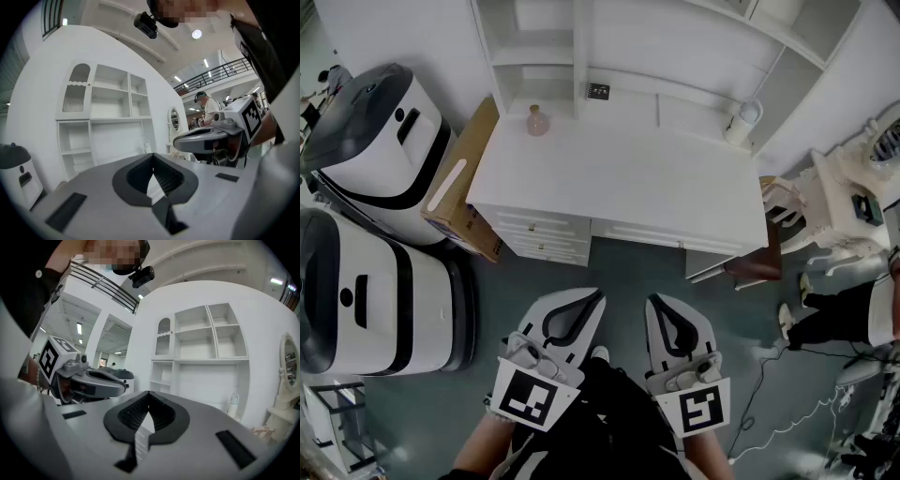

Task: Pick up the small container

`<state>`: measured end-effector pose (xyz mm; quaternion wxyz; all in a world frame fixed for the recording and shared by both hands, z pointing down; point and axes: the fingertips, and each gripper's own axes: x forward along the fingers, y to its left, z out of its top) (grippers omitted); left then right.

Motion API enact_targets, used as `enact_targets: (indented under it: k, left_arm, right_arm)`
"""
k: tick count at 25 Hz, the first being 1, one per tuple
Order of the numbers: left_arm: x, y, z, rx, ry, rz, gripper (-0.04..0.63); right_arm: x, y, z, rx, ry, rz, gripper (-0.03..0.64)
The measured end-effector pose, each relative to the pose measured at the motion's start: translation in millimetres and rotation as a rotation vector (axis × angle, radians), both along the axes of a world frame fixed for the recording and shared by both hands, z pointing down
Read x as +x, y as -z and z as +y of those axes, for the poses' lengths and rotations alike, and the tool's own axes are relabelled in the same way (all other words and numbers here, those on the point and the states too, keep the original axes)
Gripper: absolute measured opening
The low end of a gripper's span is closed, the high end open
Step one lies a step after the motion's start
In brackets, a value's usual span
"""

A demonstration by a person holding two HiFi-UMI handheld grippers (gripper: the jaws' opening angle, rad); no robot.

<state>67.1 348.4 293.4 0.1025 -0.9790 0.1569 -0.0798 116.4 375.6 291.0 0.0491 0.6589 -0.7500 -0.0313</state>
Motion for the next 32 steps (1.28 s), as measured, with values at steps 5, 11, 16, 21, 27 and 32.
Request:
enact_targets:
  k: [5,11,16,21,27,32]
  left_arm:
    - [-0.3,-1.2,0.2,-0.001,0.009,-0.004,0.002]
    - [1.0,-3.5,0.1,-0.002,0.025,-0.014,0.002]
    - [2.7,-4.5,1.3,-0.001,0.044,-0.021,0.002]
    - [5.4,-1.4,3.4,0.011,0.071,-0.017,0.002]
    - [6.6,1.2,9.6,0.029,0.108,-0.016,0.002]
    - [7.7,1.5,17.2,0.037,0.144,-0.019,0.002]
  right_arm:
    - [-0.9,-0.7,-0.6,-0.001,0.014,0.006,0.002]
    - [0.9,-0.5,-0.9,0.004,0.031,0.002,0.002]
    - [5.8,-0.7,0.1,0.007,0.036,-0.017,0.002]
    - [13.6,2.2,2.1,0.026,0.052,-0.038,0.002]
    - [14.7,3.0,7.4,0.038,0.089,-0.037,0.002]
    - [14.1,1.9,16.1,0.041,0.126,-0.023,0.002]
